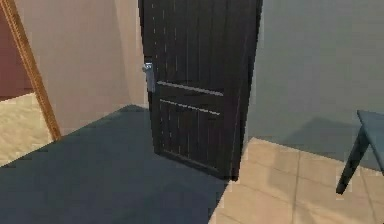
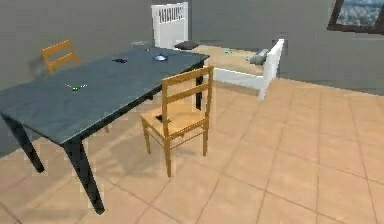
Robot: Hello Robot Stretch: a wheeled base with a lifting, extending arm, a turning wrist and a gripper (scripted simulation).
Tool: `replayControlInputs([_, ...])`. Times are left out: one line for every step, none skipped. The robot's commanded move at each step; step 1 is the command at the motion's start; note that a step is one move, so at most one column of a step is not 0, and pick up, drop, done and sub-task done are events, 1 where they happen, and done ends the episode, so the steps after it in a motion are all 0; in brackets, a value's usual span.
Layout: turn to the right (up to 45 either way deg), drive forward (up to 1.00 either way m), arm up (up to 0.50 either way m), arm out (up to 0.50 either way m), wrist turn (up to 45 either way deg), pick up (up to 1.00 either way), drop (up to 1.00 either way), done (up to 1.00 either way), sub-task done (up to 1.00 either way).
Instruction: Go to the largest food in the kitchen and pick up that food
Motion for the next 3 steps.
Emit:
replayControlInputs([0.0, 0.3, 0.0, 0.0, 0.0, 0.0, 0.0, 0.0, 0.0])
replayControlInputs([-45.0, 0.0, 0.0, 0.0, 0.0, 0.0, 0.0, 0.0, 0.0])
replayControlInputs([-18.0, 0.0, 0.0, 0.0, 0.0, 0.0, 0.0, 0.0, 0.0])
